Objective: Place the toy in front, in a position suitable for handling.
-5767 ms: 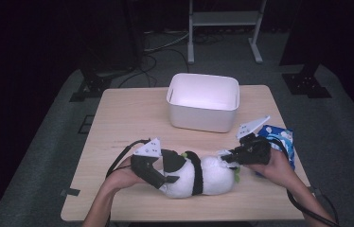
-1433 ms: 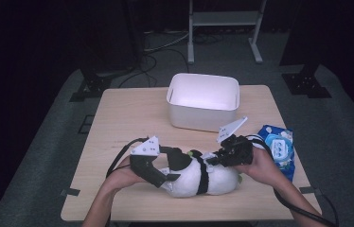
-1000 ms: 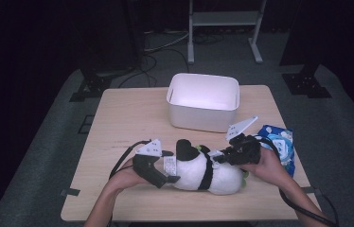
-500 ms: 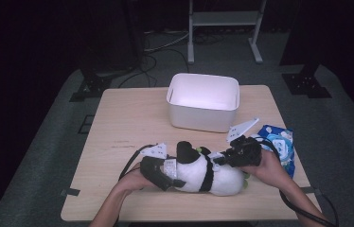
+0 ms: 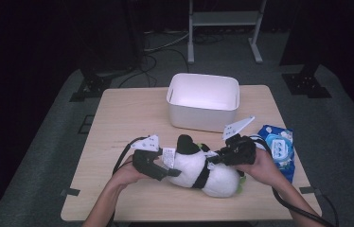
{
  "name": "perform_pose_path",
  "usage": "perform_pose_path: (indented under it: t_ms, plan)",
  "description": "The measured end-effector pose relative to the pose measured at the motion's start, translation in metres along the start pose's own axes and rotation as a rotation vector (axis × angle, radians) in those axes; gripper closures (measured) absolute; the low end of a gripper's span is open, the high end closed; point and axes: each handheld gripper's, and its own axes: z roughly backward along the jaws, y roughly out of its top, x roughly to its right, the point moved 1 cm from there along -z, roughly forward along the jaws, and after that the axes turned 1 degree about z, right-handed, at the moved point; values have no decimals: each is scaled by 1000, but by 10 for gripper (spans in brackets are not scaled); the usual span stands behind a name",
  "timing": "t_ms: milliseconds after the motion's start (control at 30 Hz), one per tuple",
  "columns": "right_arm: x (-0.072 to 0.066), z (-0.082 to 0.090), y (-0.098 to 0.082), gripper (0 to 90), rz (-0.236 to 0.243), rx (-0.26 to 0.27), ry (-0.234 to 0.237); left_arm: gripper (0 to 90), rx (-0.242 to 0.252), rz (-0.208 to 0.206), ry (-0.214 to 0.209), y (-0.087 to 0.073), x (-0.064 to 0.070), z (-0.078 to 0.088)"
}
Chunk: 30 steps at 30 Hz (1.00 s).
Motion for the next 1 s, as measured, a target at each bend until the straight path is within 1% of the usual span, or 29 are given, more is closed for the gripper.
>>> perform_pose_path:
  t_ms: [133,200,300,333,367,433,500,533,567,600,633,700,767,833,867,933,1000]
  plan:
    - [2,-5,1,787,1,21,7,311,-52,-50,30,14,0,5]
    - [2,-8,2,790,-2,34,8,314,-63,-56,30,21,0,7]
    - [3,-11,2,793,-11,44,24,329,-66,-68,29,28,0,10]
    - [3,-12,2,793,-11,47,28,333,-66,-64,25,29,0,10]
    - [3,-12,2,794,-11,45,30,333,-69,-51,18,29,0,9]
    - [2,-13,2,794,-1,33,22,321,-77,-29,10,25,-2,7]
    - [0,-14,2,793,10,14,17,293,-80,-7,2,17,-3,5]
    - [-1,-15,1,793,11,6,18,264,-74,8,0,13,-4,5]
    - [-3,-16,1,793,14,3,21,224,-65,40,-11,7,-5,4]
    - [-5,-16,1,793,20,6,27,181,-59,59,-22,3,-6,4]
    - [-7,-16,2,793,25,2,30,153,-51,87,-36,-3,-7,3]
    - [-12,-17,4,793,40,-8,35,59,-45,128,-53,-14,-9,1]
    - [-15,-19,5,793,58,-17,37,17,-37,147,-86,-23,-9,-2]
    - [-18,-21,7,793,67,-29,41,17,-28,144,-124,-29,-8,-5]
    - [-19,-21,8,793,75,-30,42,17,-28,137,-131,-31,-7,-8]
    - [-20,-24,9,793,77,-31,48,13,-21,125,-120,-32,-5,-11]
    - [-21,-24,9,793,75,-35,48,76,-13,108,-110,-30,-5,-9]
